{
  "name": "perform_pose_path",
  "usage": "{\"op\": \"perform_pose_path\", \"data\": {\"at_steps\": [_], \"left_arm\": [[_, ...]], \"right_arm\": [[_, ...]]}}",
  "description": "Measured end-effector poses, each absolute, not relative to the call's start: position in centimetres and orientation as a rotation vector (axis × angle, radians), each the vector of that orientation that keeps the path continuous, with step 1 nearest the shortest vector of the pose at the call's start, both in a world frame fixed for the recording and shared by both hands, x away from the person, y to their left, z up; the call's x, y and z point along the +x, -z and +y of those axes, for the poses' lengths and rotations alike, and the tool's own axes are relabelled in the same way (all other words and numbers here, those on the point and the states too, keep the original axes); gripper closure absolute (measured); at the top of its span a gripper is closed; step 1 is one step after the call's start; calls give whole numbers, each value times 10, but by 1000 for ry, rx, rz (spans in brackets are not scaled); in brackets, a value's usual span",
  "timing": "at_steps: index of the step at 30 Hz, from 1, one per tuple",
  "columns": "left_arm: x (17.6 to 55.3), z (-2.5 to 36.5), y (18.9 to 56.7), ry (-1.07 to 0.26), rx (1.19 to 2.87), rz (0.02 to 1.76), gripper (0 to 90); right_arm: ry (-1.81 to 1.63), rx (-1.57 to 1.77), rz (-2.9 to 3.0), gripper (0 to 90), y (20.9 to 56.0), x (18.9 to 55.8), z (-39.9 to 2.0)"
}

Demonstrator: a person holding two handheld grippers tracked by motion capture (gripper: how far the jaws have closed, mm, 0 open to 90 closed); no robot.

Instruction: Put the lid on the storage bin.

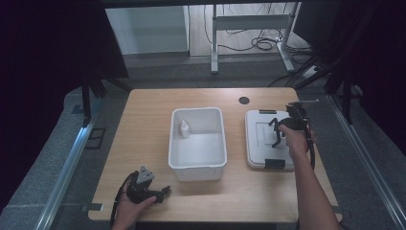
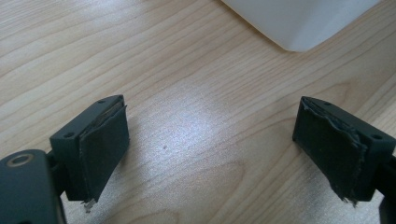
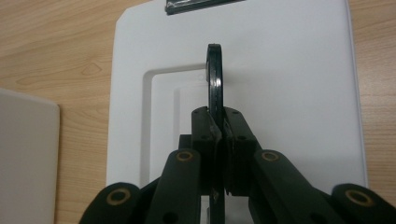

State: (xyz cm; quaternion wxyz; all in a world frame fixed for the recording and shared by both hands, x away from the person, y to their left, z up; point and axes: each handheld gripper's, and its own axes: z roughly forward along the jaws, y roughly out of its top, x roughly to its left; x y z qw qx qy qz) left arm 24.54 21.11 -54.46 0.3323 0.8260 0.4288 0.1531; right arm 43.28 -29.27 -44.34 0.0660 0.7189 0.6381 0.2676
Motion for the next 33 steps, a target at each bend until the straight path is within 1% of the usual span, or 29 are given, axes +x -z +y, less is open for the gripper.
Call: {"op": "perform_pose_path", "data": {"at_steps": [14,33], "left_arm": [[245,211,545,-399,2151,1124,105],[245,210,545,-399,2149,1124,105]], "right_arm": [[-892,2136,1918,855,416,420,-300],[-933,2086,1978,855,406,418,-283]]}}
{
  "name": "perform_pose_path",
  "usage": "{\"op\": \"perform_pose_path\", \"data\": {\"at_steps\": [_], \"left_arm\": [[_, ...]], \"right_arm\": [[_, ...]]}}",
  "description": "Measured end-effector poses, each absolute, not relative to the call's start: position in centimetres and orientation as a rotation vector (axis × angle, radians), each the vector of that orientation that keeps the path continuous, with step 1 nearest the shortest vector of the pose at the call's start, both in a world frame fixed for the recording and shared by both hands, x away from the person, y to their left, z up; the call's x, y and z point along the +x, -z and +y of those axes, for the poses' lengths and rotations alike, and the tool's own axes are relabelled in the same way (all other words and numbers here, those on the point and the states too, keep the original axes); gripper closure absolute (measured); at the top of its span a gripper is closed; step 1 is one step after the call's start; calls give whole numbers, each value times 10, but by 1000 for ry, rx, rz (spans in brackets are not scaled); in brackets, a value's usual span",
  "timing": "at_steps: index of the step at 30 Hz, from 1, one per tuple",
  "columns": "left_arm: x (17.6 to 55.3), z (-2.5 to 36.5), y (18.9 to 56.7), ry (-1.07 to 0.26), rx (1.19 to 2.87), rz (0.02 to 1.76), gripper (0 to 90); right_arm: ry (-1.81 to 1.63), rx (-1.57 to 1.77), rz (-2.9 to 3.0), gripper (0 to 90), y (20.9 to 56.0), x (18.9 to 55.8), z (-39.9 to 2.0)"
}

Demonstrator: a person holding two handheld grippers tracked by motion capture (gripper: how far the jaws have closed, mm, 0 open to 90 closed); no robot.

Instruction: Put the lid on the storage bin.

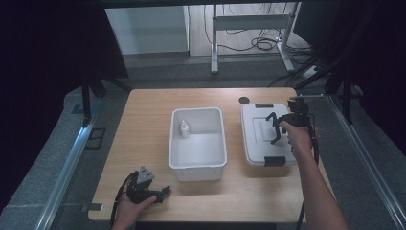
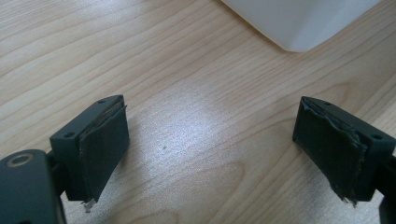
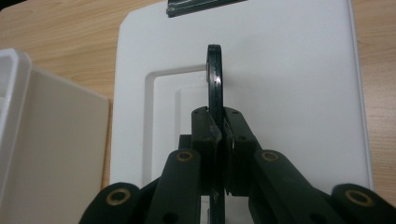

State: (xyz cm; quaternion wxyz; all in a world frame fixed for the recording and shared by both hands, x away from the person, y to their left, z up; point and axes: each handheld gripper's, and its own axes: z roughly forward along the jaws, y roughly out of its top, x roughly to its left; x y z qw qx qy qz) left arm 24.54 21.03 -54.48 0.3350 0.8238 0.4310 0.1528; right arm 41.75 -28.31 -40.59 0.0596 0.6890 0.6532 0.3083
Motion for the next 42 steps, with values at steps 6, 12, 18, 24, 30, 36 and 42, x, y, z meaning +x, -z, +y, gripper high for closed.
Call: {"op": "perform_pose_path", "data": {"at_steps": [6,12,18,24,30,36,42], "left_arm": [[245,210,545,-398,2150,1125,105],[245,210,545,-399,2150,1124,105],[245,210,545,-398,2150,1124,105],[246,210,545,-401,2149,1122,105],[246,210,545,-401,2149,1123,105],[246,210,545,-401,2150,1123,105],[246,210,545,-401,2150,1123,105]], "right_arm": [[-945,2047,1996,855,397,416,-276],[-963,2015,2023,855,390,414,-266],[-979,1999,2027,855,382,412,-261],[-1007,1954,2049,855,372,407,-251],[-1039,1919,2086,855,368,405,-236],[-1038,1901,2097,854,366,405,-227],[-1043,1900,2081,856,363,402,-225]]}}
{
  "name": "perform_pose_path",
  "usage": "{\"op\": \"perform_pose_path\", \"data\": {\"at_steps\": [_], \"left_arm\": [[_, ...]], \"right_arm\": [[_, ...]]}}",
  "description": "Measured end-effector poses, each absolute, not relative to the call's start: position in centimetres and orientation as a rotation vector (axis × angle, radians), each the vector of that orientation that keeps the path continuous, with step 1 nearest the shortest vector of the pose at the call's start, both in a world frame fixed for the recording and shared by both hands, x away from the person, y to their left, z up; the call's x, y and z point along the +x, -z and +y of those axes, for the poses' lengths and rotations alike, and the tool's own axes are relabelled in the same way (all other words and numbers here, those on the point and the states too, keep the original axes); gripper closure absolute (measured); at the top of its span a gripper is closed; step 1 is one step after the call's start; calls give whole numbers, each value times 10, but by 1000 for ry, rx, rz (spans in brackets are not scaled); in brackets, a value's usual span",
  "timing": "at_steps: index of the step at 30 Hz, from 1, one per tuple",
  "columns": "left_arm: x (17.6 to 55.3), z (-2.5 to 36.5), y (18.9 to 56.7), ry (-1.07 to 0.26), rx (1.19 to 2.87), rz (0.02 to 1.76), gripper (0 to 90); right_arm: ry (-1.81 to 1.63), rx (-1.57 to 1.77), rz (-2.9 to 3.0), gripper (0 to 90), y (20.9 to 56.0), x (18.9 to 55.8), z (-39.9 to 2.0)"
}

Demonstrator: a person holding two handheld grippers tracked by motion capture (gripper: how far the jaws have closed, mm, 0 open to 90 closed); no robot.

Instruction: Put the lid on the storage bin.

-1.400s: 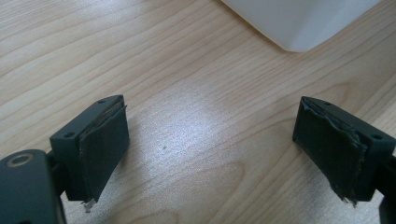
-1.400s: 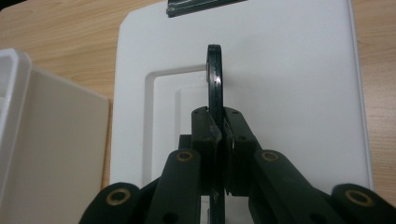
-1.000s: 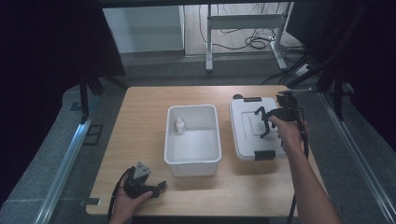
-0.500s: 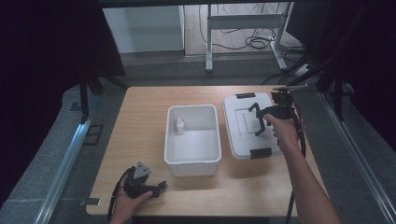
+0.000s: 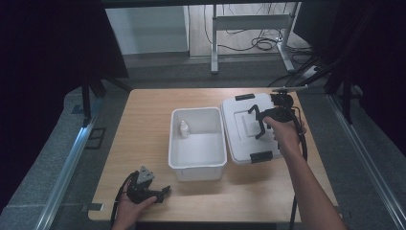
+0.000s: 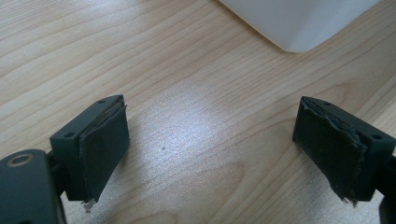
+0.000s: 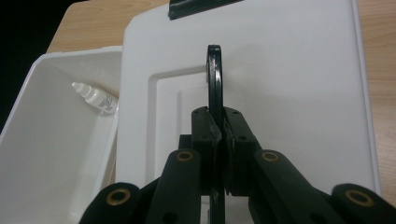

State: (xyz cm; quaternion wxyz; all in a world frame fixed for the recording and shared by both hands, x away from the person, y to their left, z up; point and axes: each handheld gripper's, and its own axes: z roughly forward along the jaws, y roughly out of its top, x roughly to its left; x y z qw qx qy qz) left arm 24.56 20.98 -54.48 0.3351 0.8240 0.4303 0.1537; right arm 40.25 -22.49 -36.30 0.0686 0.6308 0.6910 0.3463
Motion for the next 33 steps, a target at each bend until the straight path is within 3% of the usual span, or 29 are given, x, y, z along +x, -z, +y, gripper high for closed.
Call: {"op": "perform_pose_path", "data": {"at_steps": [33], "left_arm": [[245,209,545,-401,2150,1125,105]], "right_arm": [[-1165,1828,2081,856,347,381,-224]]}}
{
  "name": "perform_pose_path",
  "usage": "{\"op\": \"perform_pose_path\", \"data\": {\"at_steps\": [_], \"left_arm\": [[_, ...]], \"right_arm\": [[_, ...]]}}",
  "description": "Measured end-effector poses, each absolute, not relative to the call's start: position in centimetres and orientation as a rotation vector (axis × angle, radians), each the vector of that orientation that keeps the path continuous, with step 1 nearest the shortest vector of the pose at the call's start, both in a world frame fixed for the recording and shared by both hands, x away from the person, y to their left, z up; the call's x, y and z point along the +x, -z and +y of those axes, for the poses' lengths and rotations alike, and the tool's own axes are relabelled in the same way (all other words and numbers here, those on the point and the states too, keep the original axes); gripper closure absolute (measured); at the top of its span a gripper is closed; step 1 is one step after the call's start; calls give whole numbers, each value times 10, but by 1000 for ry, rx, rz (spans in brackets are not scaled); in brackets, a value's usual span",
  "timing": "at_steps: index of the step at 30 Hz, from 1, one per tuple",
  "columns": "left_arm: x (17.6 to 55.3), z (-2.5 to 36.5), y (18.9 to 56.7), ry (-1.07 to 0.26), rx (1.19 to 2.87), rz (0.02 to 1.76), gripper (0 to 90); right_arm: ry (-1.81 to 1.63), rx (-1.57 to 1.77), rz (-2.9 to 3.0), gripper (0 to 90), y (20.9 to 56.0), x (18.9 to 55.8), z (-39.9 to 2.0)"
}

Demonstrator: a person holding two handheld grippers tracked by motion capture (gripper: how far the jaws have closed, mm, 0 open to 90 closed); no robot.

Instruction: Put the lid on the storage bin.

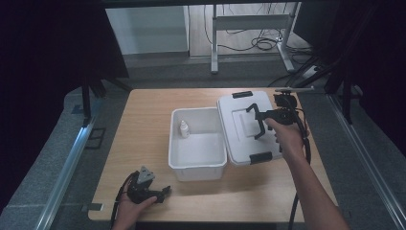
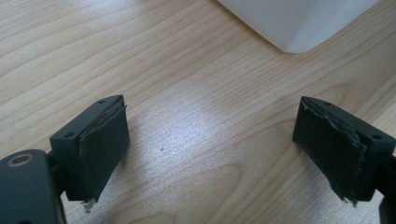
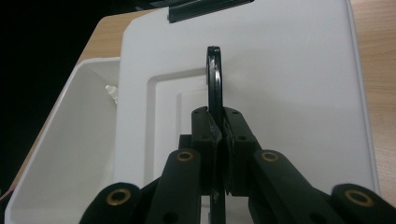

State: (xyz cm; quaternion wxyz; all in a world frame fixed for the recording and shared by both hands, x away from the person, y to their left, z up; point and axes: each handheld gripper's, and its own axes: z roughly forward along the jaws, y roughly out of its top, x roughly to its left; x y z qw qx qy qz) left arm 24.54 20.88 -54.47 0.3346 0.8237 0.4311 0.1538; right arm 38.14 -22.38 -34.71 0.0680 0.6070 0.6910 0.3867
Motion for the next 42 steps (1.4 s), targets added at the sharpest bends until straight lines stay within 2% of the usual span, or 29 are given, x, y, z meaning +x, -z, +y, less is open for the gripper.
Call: {"op": "perform_pose_path", "data": {"at_steps": [25,42], "left_arm": [[245,208,544,-400,2155,1122,105],[245,208,544,-395,2158,1117,105]], "right_arm": [[-1192,1805,2114,856,333,380,-192],[-1104,1847,2105,856,321,386,-150]]}}
